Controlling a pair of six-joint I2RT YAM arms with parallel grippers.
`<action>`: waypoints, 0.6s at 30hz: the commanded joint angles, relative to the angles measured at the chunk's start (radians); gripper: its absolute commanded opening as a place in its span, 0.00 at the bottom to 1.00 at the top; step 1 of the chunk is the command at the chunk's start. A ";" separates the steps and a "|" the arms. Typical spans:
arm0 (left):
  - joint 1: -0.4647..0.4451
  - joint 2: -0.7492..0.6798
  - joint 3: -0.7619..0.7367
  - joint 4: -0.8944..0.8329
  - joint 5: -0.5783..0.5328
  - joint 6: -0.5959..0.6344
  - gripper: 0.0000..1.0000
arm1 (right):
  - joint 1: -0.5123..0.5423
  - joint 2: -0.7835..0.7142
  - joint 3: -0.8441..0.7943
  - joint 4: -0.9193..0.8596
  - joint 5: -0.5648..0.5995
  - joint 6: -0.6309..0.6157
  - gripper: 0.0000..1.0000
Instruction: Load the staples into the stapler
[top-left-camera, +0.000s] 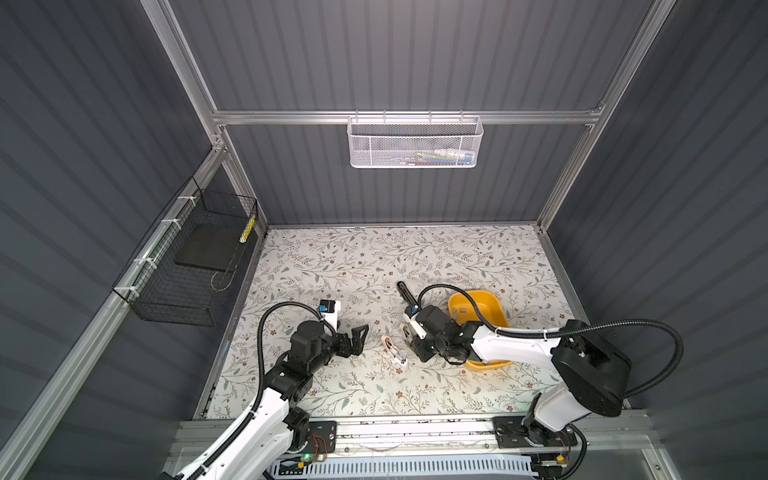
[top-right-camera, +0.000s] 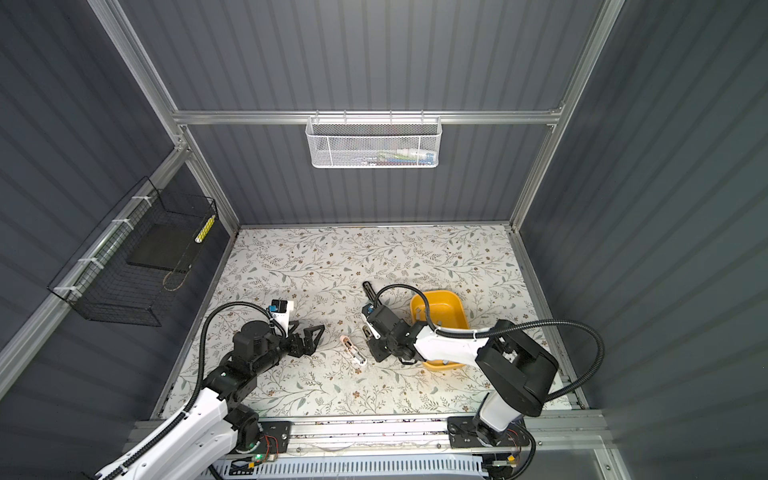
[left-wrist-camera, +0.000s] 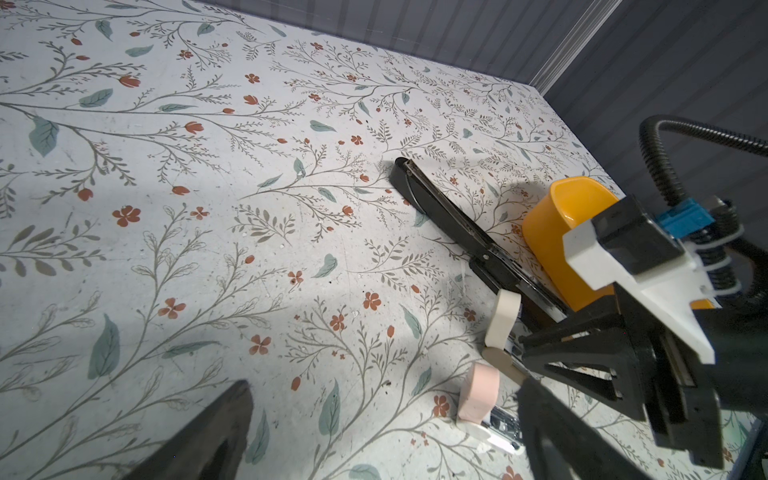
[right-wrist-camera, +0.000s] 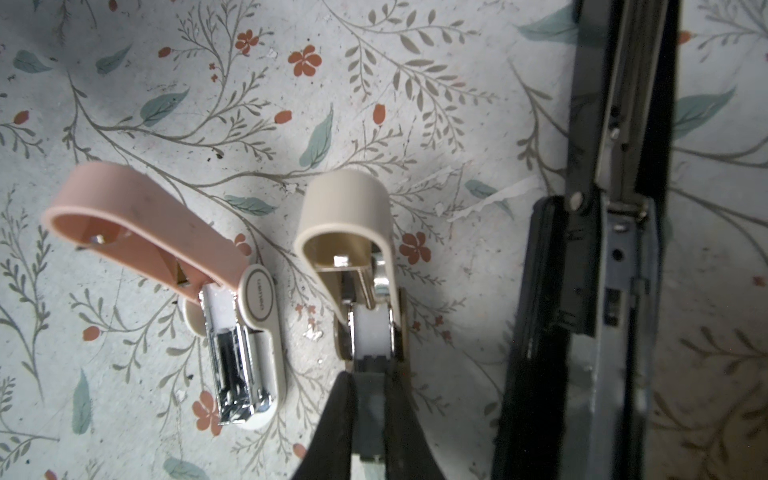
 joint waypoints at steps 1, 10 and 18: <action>0.000 -0.006 -0.006 0.006 0.008 0.016 1.00 | -0.005 0.016 0.026 -0.026 0.011 -0.004 0.14; 0.000 -0.009 -0.006 0.006 0.008 0.015 1.00 | -0.004 0.023 0.033 -0.029 0.010 -0.008 0.13; 0.000 -0.014 -0.008 0.006 0.008 0.014 1.00 | -0.005 -0.002 0.017 -0.019 0.030 -0.010 0.14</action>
